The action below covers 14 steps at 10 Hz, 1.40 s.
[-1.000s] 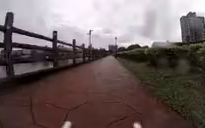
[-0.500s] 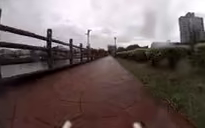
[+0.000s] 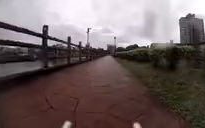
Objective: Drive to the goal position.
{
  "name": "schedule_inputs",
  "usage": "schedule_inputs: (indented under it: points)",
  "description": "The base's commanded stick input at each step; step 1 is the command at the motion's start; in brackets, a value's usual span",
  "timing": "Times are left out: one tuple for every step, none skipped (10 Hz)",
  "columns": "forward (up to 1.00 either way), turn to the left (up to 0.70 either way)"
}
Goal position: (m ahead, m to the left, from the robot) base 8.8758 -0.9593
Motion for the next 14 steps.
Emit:
schedule_inputs:
  points:
    - [0.50, 0.03]
    - [0.50, 0.05]
    - [0.50, 0.06]
    - [0.50, 0.06]
    - [0.50, 0.06]
    - [0.50, 0.06]
    - [0.50, 0.06]
    - [0.50, 0.05]
    - [0.50, 0.05]
    - [0.50, 0.05]
    - [0.50, 0.05]
    - [0.50, 0.05]
    - [0.50, 0.05]
    - [0.50, 0.06]
